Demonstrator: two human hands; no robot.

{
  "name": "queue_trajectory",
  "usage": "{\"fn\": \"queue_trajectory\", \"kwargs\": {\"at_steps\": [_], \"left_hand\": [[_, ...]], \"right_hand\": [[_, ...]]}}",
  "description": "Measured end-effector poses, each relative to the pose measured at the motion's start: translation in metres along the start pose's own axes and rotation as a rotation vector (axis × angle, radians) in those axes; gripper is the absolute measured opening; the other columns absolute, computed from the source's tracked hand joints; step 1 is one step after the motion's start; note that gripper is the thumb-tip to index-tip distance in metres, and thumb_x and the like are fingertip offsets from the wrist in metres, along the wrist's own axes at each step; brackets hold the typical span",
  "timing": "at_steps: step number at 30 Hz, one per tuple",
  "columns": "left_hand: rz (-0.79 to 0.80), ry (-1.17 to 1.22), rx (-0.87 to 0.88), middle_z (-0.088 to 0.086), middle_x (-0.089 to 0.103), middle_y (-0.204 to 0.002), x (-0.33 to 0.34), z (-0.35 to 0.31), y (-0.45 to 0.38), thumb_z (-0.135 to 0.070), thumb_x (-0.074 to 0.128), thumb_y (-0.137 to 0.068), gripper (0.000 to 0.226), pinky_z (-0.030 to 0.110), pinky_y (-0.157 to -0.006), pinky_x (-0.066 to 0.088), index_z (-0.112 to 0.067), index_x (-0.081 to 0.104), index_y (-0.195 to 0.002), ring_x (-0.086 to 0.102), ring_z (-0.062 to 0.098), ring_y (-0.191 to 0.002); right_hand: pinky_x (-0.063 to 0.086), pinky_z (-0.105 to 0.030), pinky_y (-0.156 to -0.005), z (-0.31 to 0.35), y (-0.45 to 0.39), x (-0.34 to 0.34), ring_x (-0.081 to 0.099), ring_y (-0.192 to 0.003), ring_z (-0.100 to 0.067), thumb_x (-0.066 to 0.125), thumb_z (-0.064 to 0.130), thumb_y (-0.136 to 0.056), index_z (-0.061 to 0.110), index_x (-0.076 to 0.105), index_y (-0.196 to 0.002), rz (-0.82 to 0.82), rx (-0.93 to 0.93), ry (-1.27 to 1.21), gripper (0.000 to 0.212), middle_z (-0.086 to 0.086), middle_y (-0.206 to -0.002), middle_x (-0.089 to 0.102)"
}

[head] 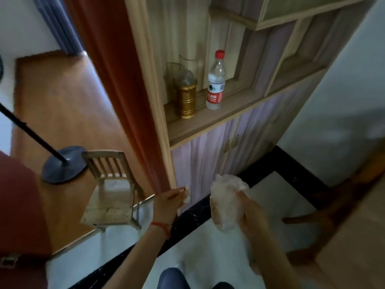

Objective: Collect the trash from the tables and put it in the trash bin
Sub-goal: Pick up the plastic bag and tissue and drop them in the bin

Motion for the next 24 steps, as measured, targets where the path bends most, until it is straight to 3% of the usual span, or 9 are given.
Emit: {"fn": "queue_trajectory", "kwargs": {"at_steps": [3, 5, 7, 11, 13, 15, 18, 21, 24], "left_hand": [[0.148, -0.111, -0.004, -0.001, 0.071, -0.075, 0.026, -0.008, -0.022, -0.012, 0.070, -0.078, 0.005, 0.032, -0.080, 0.053, -0.015, 0.073, -0.080, 0.064, 0.013, -0.075], [0.245, -0.194, 0.025, 0.005, 0.068, -0.075, 0.046, -0.012, -0.029, -0.014, 0.069, -0.079, 0.019, 0.032, -0.078, 0.051, -0.026, 0.071, -0.064, 0.062, 0.014, -0.073], [0.339, -0.228, 0.038, -0.002, 0.068, -0.064, 0.067, -0.016, -0.033, -0.013, 0.068, -0.080, 0.024, 0.026, -0.072, 0.051, -0.026, 0.070, -0.060, 0.061, 0.006, -0.064], [0.476, -0.218, -0.001, -0.013, 0.067, -0.053, 0.113, -0.014, -0.035, -0.007, 0.067, -0.079, 0.015, 0.018, -0.064, 0.053, -0.019, 0.072, -0.072, 0.062, 0.002, -0.059], [0.547, -0.204, -0.007, -0.012, 0.066, -0.052, 0.137, -0.012, -0.030, -0.004, 0.067, -0.079, 0.011, 0.011, -0.057, 0.051, -0.014, 0.071, -0.081, 0.060, -0.003, -0.054], [0.621, -0.194, -0.013, -0.010, 0.065, -0.049, 0.162, -0.010, -0.025, -0.002, 0.066, -0.079, 0.020, 0.010, -0.055, 0.050, -0.018, 0.072, -0.070, 0.060, 0.000, -0.053], [0.726, -0.210, -0.034, -0.008, 0.063, -0.049, 0.197, -0.002, -0.023, 0.001, 0.064, -0.080, 0.044, 0.022, -0.067, 0.052, -0.024, 0.067, -0.043, 0.059, 0.015, -0.065], [0.771, -0.216, -0.061, -0.007, 0.063, -0.050, 0.232, 0.004, -0.026, 0.001, 0.063, -0.080, 0.042, 0.033, -0.077, 0.047, -0.022, 0.068, -0.045, 0.055, 0.022, -0.073], [0.804, -0.206, -0.069, -0.006, 0.063, -0.052, 0.268, 0.008, -0.030, -0.002, 0.065, -0.080, 0.037, 0.035, -0.080, 0.048, -0.020, 0.070, -0.048, 0.056, 0.015, -0.066]], "right_hand": [[0.049, -0.031, -0.073, 0.001, 0.000, -0.014, 0.062, -0.082, -0.018, 0.052, 0.025, -0.092, 0.016, 0.060, -0.086, -0.170, -0.021, -0.104, 0.014, -0.008, -0.094, 0.064], [0.047, -0.037, -0.089, -0.005, 0.003, -0.027, 0.059, -0.092, -0.023, 0.054, 0.027, -0.091, 0.009, 0.058, -0.092, -0.278, 0.022, -0.279, 0.019, -0.011, -0.100, 0.061], [0.042, -0.041, -0.098, -0.010, 0.009, -0.040, 0.056, -0.098, -0.027, 0.058, 0.028, -0.088, 0.005, 0.057, -0.100, -0.363, 0.048, -0.396, 0.026, -0.011, -0.104, 0.059], [0.044, -0.039, -0.087, -0.009, 0.027, -0.068, 0.057, -0.092, -0.025, 0.063, 0.032, -0.079, 0.008, 0.056, -0.100, -0.485, 0.003, -0.489, 0.033, -0.013, -0.105, 0.059], [0.047, -0.041, -0.083, -0.008, 0.035, -0.085, 0.060, -0.086, -0.023, 0.064, 0.028, -0.080, 0.011, 0.060, -0.091, -0.550, -0.027, -0.445, 0.021, -0.013, -0.101, 0.062], [0.049, -0.041, -0.082, -0.007, 0.043, -0.102, 0.061, -0.081, -0.023, 0.060, 0.024, -0.087, 0.013, 0.060, -0.085, -0.626, -0.056, -0.429, 0.011, -0.010, -0.092, 0.064], [0.049, -0.042, -0.082, -0.003, 0.051, -0.124, 0.061, -0.080, -0.022, 0.057, 0.023, -0.089, 0.015, 0.060, -0.085, -0.702, -0.085, -0.439, 0.010, -0.007, -0.087, 0.064], [0.049, -0.042, -0.081, 0.001, 0.046, -0.148, 0.061, -0.082, -0.024, 0.058, 0.023, -0.088, 0.014, 0.060, -0.087, -0.749, -0.080, -0.474, 0.009, -0.008, -0.089, 0.064], [0.050, -0.044, -0.083, 0.010, 0.031, -0.173, 0.061, -0.084, -0.027, 0.060, 0.025, -0.086, 0.014, 0.060, -0.088, -0.773, -0.075, -0.502, 0.012, -0.010, -0.091, 0.064]]}}
Point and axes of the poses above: each hand's wrist, its own y-axis away from the middle knuckle, its own x-axis out of the palm, z = x × y, the point moved 7 cm from there along -y, towards the middle knuckle
